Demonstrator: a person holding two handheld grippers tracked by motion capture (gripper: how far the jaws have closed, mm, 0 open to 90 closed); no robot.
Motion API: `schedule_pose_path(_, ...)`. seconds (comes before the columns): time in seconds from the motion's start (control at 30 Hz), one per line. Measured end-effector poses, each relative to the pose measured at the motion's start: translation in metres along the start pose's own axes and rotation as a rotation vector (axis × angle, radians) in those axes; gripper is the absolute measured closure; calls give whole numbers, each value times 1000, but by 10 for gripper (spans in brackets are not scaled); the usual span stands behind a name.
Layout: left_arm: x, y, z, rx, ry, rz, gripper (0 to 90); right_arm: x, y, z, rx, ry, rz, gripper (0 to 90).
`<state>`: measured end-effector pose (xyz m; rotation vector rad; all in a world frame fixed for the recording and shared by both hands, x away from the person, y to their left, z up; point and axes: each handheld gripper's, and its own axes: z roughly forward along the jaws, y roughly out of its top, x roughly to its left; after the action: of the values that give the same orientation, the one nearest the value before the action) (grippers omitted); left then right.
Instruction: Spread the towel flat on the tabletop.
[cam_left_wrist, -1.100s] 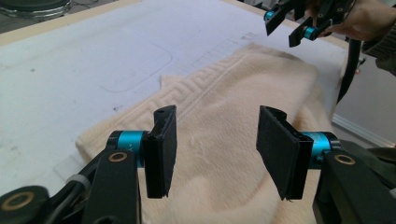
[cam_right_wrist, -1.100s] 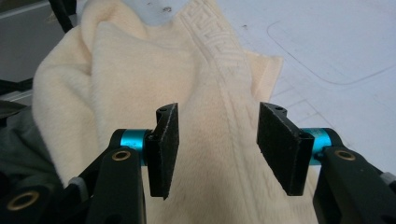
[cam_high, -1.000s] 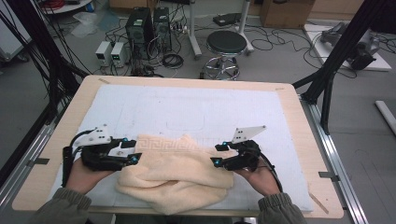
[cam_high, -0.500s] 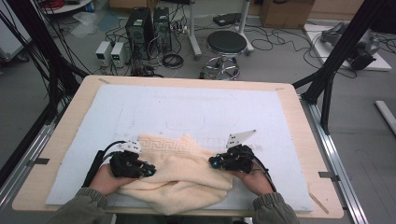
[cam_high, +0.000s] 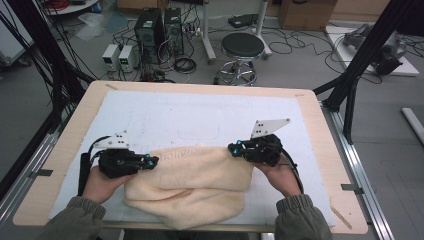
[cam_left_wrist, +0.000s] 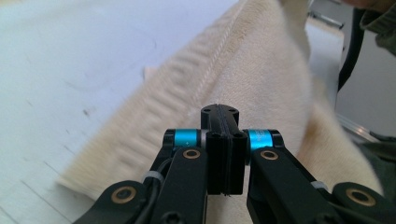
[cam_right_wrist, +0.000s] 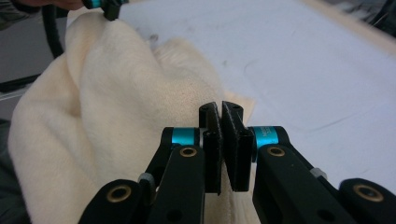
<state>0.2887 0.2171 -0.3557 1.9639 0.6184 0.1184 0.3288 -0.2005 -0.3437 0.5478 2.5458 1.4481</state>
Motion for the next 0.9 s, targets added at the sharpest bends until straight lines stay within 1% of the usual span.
schedule_pose_path(0.03, 0, 0, 0, 0, 0, 0, 895, 0, 4, -3, -9, -3, -5, 867)
schedule_pose_path(0.07, -5, 7, -9, -20, 6, 14, 895, 1, 10, -7, -16, -8, -13, 867)
schedule_pose_path(0.1, -5, 7, -9, -20, 6, 14, 895, 1, 10, -7, -16, -8, -13, 867)
schedule_pose_path(0.13, -13, 10, -15, -16, 5, 35, 895, 7, 18, -14, -43, -8, -31, 867)
schedule_pose_path(0.17, -18, 9, -17, -6, 2, 44, 895, 12, 19, -16, -46, 0, -45, 867)
schedule_pose_path(0.2, -23, 6, -19, 5, 3, 55, 895, 18, 19, -17, -37, 8, -58, 867)
schedule_pose_path(0.23, -28, 1, -19, 7, -7, 57, 895, 24, 16, -17, -20, 13, -64, 867)
schedule_pose_path(0.3, -38, -15, -19, 31, -13, 53, 895, 35, 2, -13, 11, 39, -62, 867)
schedule_pose_path(0.33, -43, -24, -19, 33, -23, 47, 894, 41, -7, -11, 40, 46, -66, 867)
schedule_pose_path(0.4, -52, -44, -17, 43, -48, 22, 895, 51, -27, -7, 72, 72, -41, 866)
schedule_pose_path(0.47, -61, -59, -14, 69, -66, 13, 894, 62, -46, -4, 84, 99, -15, 866)
schedule_pose_path(0.5, -65, -65, -12, 89, -80, 8, 894, 67, -54, -1, 87, 116, -3, 865)
schedule_pose_path(0.57, -70, -72, -8, 120, -92, 10, 894, 75, -66, 3, 114, 128, -4, 863)
schedule_pose_path(0.63, -71, -74, -6, 140, -104, 7, 892, 82, -77, 9, 132, 149, 11, 853)
schedule_pose_path(0.67, -70, -73, -6, 140, -106, 8, 888, 84, -79, 10, 141, 149, 10, 837)
schedule_pose_path(0.7, -70, -71, -7, 136, -111, 8, 873, 85, -79, 10, 144, 152, 11, 802)
schedule_pose_path(0.73, -71, -68, -9, 132, -113, 9, 835, 85, -77, 9, 135, 157, 13, 758)
schedule_pose_path(0.77, -71, -64, -11, 121, -116, 9, 790, 85, -75, 6, 121, 152, 22, 710)
schedule_pose_path(0.8, -72, -61, -13, 114, -116, 17, 754, 83, -72, 2, 100, 144, 28, 682)
schedule_pose_path(0.83, -71, -56, -15, 106, -112, 29, 737, 83, -69, -2, 83, 144, 36, 665)
schedule_pose_path(0.9, -69, -47, -20, 81, -106, 35, 690, 79, -64, -10, 52, 116, 41, 617)
